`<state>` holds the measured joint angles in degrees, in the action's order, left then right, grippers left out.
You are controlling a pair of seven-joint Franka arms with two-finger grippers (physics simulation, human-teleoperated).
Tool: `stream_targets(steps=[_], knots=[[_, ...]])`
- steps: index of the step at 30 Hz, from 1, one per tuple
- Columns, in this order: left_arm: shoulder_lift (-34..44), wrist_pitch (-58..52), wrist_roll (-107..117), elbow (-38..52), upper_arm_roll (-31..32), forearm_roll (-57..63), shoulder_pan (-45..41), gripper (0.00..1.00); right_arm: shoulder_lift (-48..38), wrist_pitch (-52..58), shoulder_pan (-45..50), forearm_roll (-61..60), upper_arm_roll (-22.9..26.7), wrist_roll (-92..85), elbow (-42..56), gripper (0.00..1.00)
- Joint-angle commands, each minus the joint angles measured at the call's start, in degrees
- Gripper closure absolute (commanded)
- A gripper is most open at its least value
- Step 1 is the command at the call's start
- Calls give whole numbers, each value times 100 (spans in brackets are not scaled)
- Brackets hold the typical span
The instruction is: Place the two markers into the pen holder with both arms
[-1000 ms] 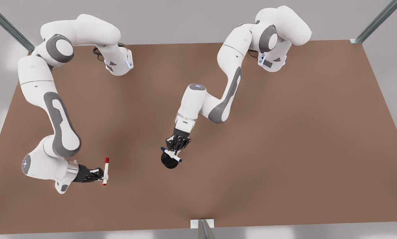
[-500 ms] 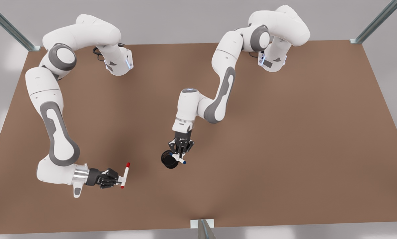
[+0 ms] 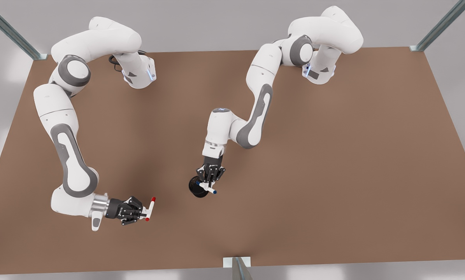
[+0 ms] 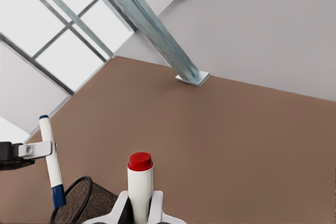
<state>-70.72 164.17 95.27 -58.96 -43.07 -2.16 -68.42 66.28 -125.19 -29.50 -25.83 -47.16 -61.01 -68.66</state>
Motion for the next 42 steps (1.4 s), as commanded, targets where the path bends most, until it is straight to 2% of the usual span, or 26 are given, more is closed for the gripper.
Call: stream_targets(steps=[1,5,7,9,11,12,13,14,15,16,17,18,19,21,22,23,24,25,26,35,42], knots=[[-12,107,765,16,-17,5,-4,78,16,-50,-3,8,-4,-1405,2,72],[-47,89,730,-19,-96,49,-83,78,16,-50,-3,-54,-4,-1440,2,72],[-47,89,703,-46,-149,199,-119,53,16,-50,-3,-71,-4,-1440,2,72],[-47,72,694,-81,-175,322,-171,53,16,-58,-3,-107,-4,-1440,2,72],[-47,72,624,-125,-220,322,-224,48,16,-58,-3,-107,-4,-1440,2,72],[15,28,642,-177,-246,304,-329,39,25,-67,-3,-115,-4,-1440,2,72],[348,-350,616,-564,-351,287,-593,24,25,-67,-3,-115,-4,-1440,2,72],[1393,-1368,256,-1407,-316,296,-962,2,16,-76,5,-115,-4,-1440,2,72],[2746,-2992,-666,-1970,158,269,-849,0,16,-129,14,-212,-47,-1440,2,72],[3958,-5282,-2454,-2032,824,94,-113,0,16,-146,84,-300,-144,-1440,2,72],[4749,-7095,-4774,-2023,1404,-222,1151,0,25,-190,198,-344,-205,-1431,2,72],[5095,-8241,-6650,-1726,2767,-486,3420,0,25,-181,304,-361,-320,-1528,-7,72],[5086,-8761,-7567,-1435,2997,-557,4354,0,25,-181,383,-362,-408,-1563,-16,72],[5112,-8612,-7953,-1302,3190,-759,5531,0,25,-173,498,-370,-663,-1932,-104,72],[5262,-8438,-8908,-1704,5281,52,7300,0,25,-155,515,-370,-768,-2020,-121,72],[5753,-7822,-11554,-2787,5872,682,7774,0,25,-146,568,-537,-795,-2187,-130,72],[5746,-8328,-10874,-2517,5635,586,7538,0,25,-111,577,-555,-821,-2213,-130,72],[5168,-9522,-10881,-1334,5652,550,7440,0,25,-50,577,-564,-839,-2292,-148,72],[4998,-9614,-10881,-1100,5652,550,7379,0,25,-32,577,-625,-856,-2407,-209,72],[4779,-9341,-10854,-1100,5696,647,7176,0,34,-23,867,-880,-865,-3092,-403,72],[4717,-9341,-10863,-1100,5687,647,7212,0,25,47,735,-942,-830,-3523,-807,74]])
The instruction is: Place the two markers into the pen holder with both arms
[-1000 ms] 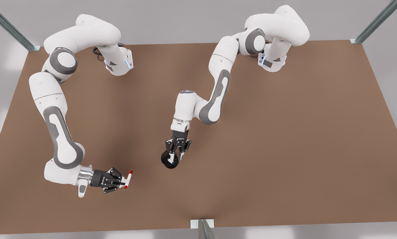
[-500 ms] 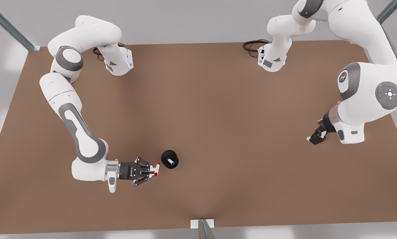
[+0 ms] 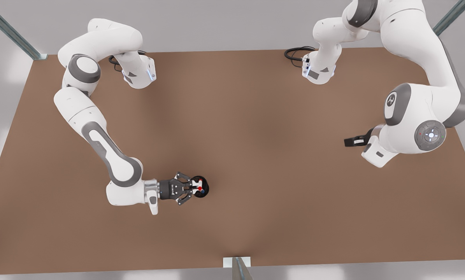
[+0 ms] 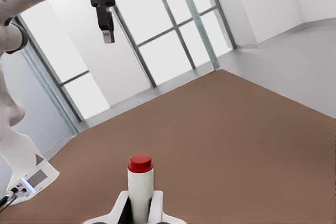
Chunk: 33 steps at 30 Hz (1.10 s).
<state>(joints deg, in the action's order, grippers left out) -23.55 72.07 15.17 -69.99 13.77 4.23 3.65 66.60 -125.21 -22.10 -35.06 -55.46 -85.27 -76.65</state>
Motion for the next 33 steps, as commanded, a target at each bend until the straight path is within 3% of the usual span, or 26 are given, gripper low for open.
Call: stream_targets(steps=[1,18,19,20,25,29,31,33], knots=[[-18,-123,-2852,2,3,8,4,0,-15,155,-92,-1,0,-1132,-17,74],[-10,-61,-2870,11,-14,16,21,0,275,138,-48,61,71,-1440,-78,73],[-18,-61,-2870,20,-14,16,21,0,292,50,-48,61,71,-1597,-78,23],[-18,-53,-2870,11,-14,16,21,0,310,6,-48,26,62,-1642,-78,0],[-18,-53,-2870,20,-14,60,21,0,310,6,-31,34,62,-1642,-78,0],[-18,-53,-2870,20,-14,60,12,0,117,173,-189,500,27,-1089,537,0],[-18,-53,-2870,20,-14,69,21,0,-419,348,-593,535,9,667,484,0],[-10,-53,-2870,20,-14,69,21,0,-849,1636,-1198,2586,-61,5239,528,0]])
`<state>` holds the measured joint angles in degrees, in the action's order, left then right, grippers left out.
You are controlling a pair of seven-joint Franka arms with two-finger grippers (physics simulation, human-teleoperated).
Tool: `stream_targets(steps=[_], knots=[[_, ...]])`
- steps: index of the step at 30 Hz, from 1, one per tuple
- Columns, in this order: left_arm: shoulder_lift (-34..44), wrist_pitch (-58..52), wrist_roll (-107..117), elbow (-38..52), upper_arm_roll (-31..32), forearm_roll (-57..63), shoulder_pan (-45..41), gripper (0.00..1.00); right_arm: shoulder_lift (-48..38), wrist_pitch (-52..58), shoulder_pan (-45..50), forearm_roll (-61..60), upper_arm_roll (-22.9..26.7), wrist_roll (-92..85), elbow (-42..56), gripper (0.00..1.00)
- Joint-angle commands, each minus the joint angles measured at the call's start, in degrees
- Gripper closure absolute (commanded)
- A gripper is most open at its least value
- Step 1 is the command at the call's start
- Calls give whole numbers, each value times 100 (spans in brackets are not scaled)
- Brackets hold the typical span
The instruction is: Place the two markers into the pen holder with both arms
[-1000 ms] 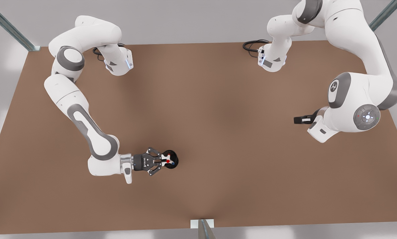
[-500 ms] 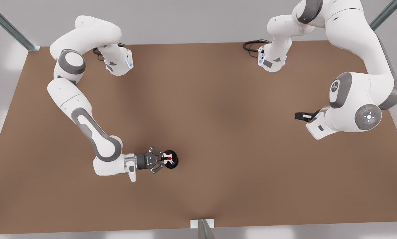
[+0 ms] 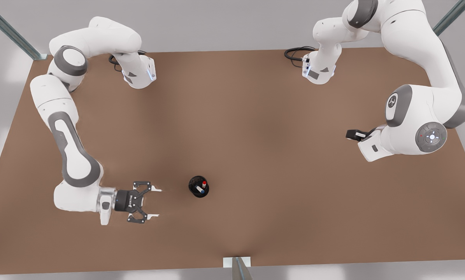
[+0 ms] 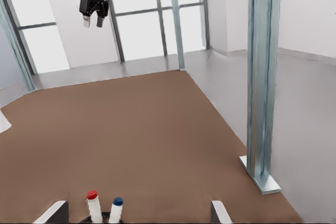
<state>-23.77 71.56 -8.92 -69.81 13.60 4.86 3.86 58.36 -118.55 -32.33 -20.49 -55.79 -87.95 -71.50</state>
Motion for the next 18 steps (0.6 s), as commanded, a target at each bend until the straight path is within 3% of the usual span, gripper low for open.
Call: stream_targets(steps=[1,3,4,5,6,8,9,10,11,15,18], knots=[[3,-2,-462,2,2,41,1,0,-499,2543,-256,2573,-47,8024,22,0],[3,-2,-462,2,2,41,1,0,-545,3813,-141,5132,6,10157,-144,0],[12,-2,-462,2,2,41,-8,0,-606,3918,-142,5310,287,10473,-128,0],[3,68,-462,2,2,41,1,0,-703,4463,-54,5574,182,11150,135,0],[3,77,-462,2,2,76,1,0,-799,4964,-71,5574,-344,11327,443,0],[4,51,-444,2,2,68,-8,0,-1344,5193,43,5530,-223,10959,892,0],[4,60,-436,2,2,77,-8,0,-2064,5281,473,4741,927,10272,1050,0],[3,60,-436,2,2,77,-8,0,-2846,5246,1719,3468,3174,9957,980,0],[3,60,-436,2,2,77,-8,0,-3549,5010,2600,2498,4725,9604,427,0],[3,51,-427,-7,2,68,1,0,-5009,4156,2873,2278,5078,9666,-1182,0],[39,-142,-436,-7,2,68,79,0,-5238,3998,3111,2260,5289,9692,-1428,0]])
